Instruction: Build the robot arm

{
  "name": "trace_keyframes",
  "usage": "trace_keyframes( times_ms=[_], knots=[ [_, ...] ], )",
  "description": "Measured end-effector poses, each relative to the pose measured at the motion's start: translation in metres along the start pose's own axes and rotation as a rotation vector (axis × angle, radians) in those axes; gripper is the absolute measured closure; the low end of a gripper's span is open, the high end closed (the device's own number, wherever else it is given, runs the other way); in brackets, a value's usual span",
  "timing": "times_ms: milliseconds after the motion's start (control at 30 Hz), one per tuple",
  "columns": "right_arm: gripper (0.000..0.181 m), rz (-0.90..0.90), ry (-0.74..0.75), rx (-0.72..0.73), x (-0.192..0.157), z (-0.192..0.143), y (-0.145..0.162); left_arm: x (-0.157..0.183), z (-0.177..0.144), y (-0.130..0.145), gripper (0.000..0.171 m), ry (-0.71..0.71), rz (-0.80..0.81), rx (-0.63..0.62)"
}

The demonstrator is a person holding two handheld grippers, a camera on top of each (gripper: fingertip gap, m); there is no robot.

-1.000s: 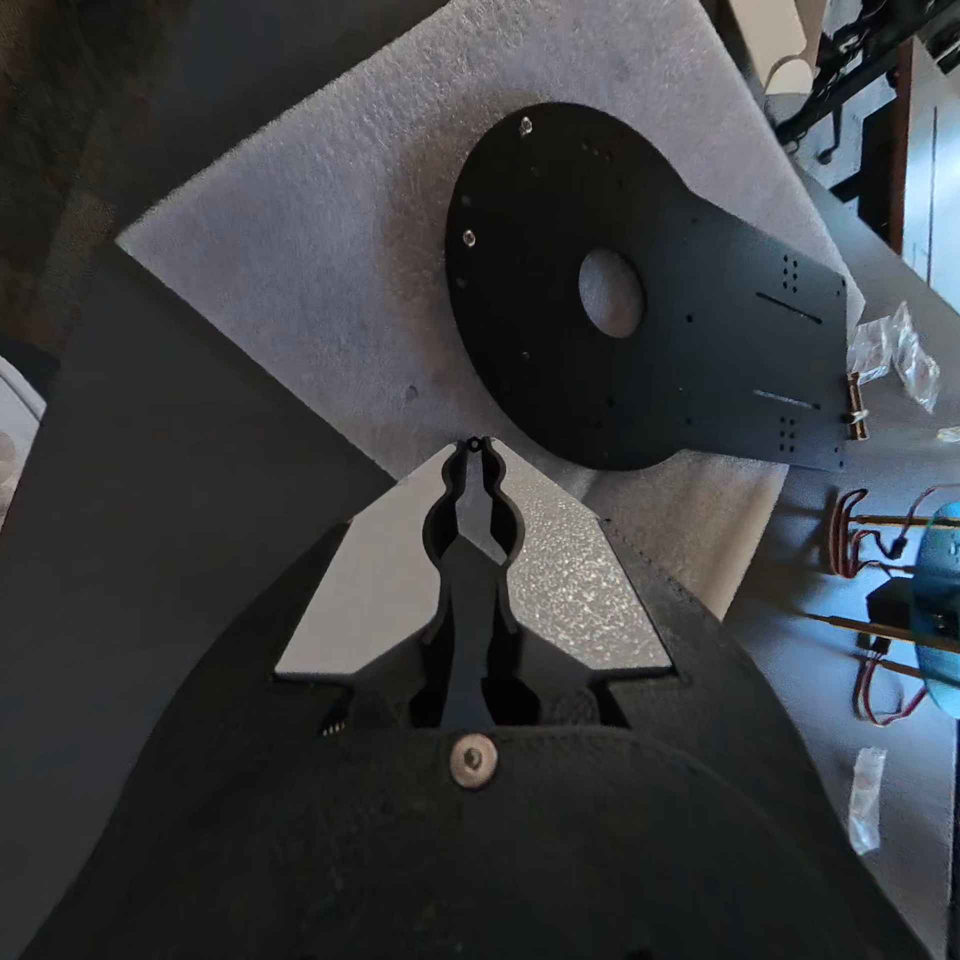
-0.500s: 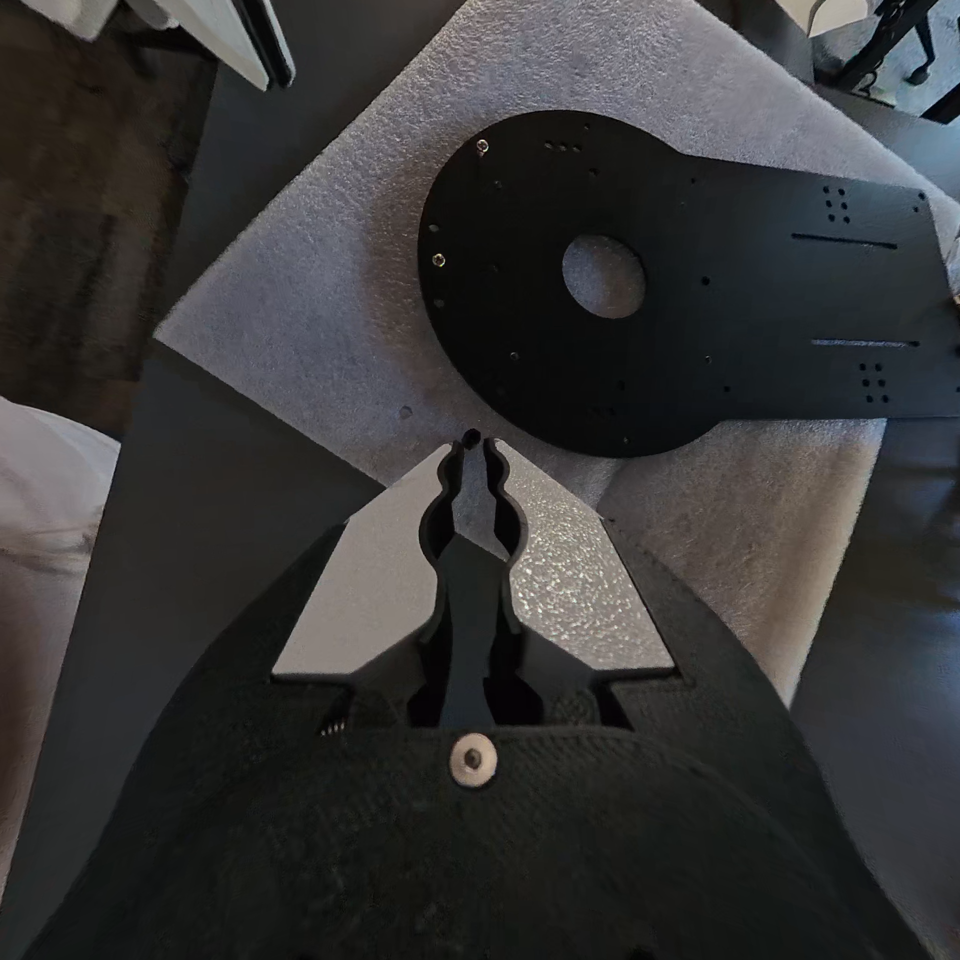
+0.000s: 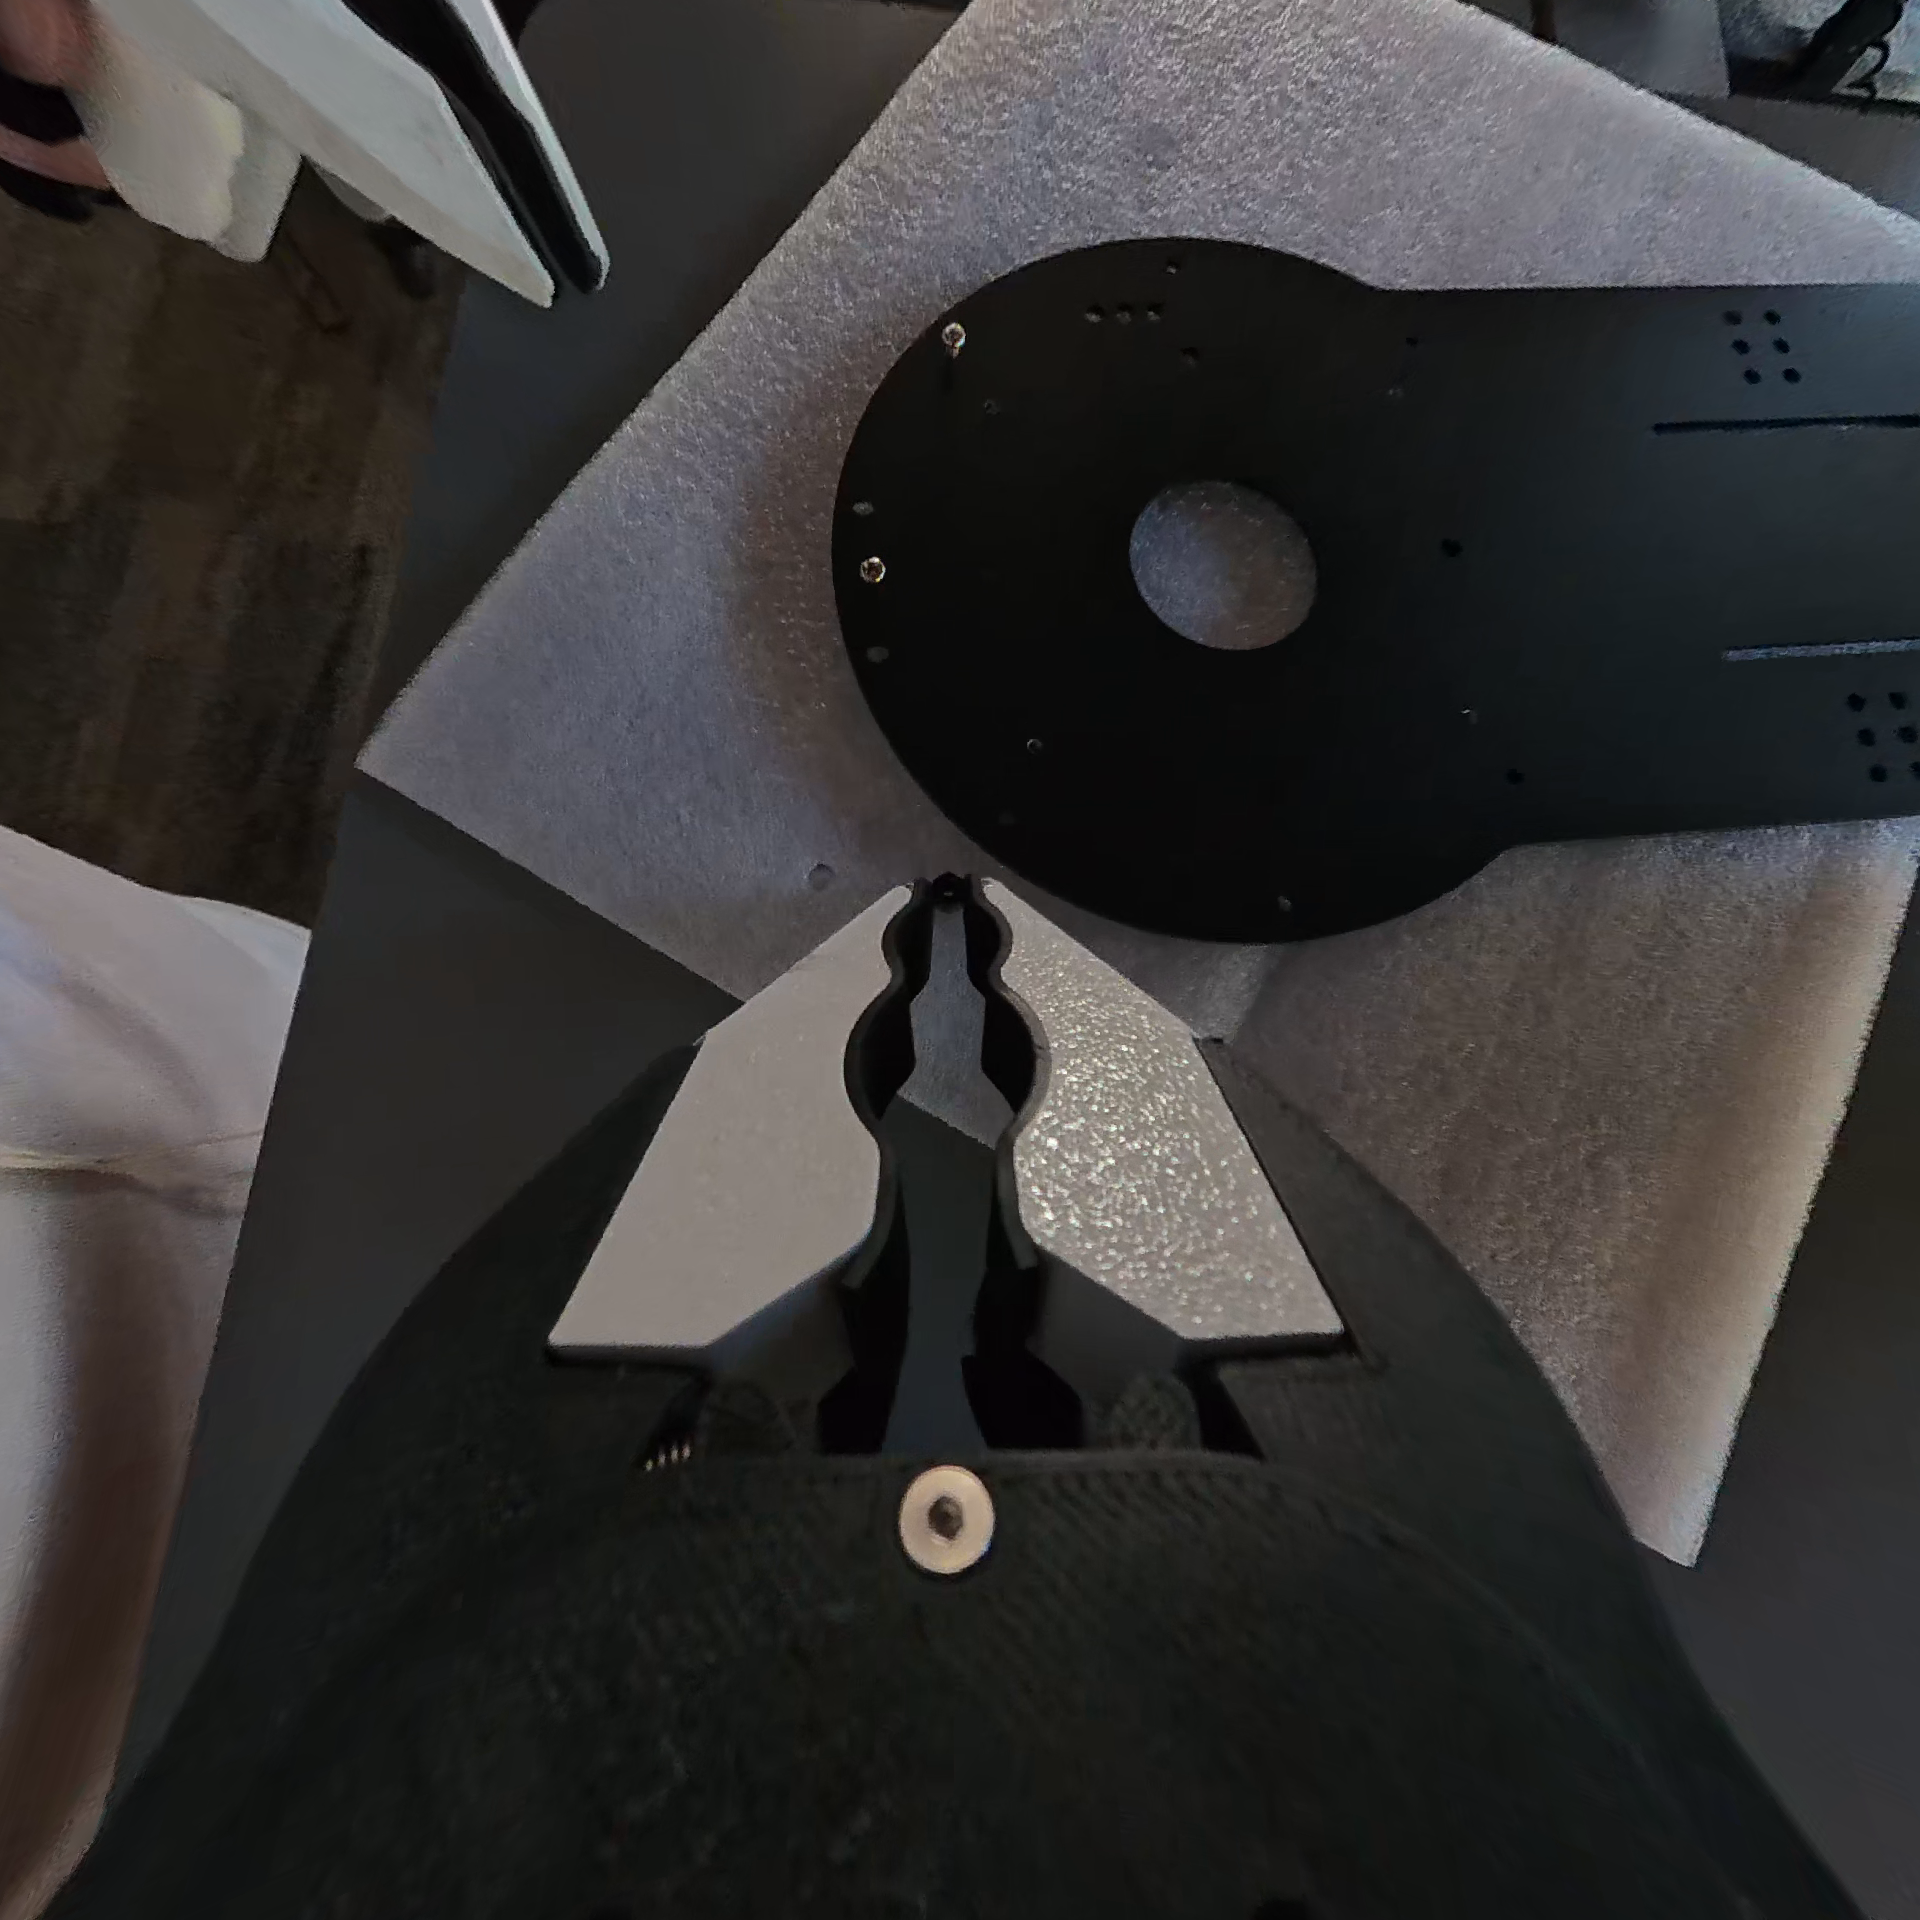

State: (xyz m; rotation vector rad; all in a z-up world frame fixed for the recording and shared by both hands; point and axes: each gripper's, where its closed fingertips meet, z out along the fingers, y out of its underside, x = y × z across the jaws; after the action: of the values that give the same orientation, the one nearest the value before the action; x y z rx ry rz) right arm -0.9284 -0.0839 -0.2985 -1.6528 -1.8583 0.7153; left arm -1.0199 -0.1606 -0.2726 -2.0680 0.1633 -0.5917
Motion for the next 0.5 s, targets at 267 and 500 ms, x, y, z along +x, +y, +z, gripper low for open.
trace_keyframes(
  times_ms=[267, 500],
  knots=[
    [0.167, -0.026, -0.014, 0.074, -0.001, -0.018, -0.009, 0.004, 0.004, -0.006, 0.158, -0.007, 0.053, 0.001],
    [0.164, -0.607, 0.13, 0.075, 0.024, -0.02, -0.009, 0.029, 0.037, -0.031, 0.14, -0.067, 0.409, 0.007]
  ],
)
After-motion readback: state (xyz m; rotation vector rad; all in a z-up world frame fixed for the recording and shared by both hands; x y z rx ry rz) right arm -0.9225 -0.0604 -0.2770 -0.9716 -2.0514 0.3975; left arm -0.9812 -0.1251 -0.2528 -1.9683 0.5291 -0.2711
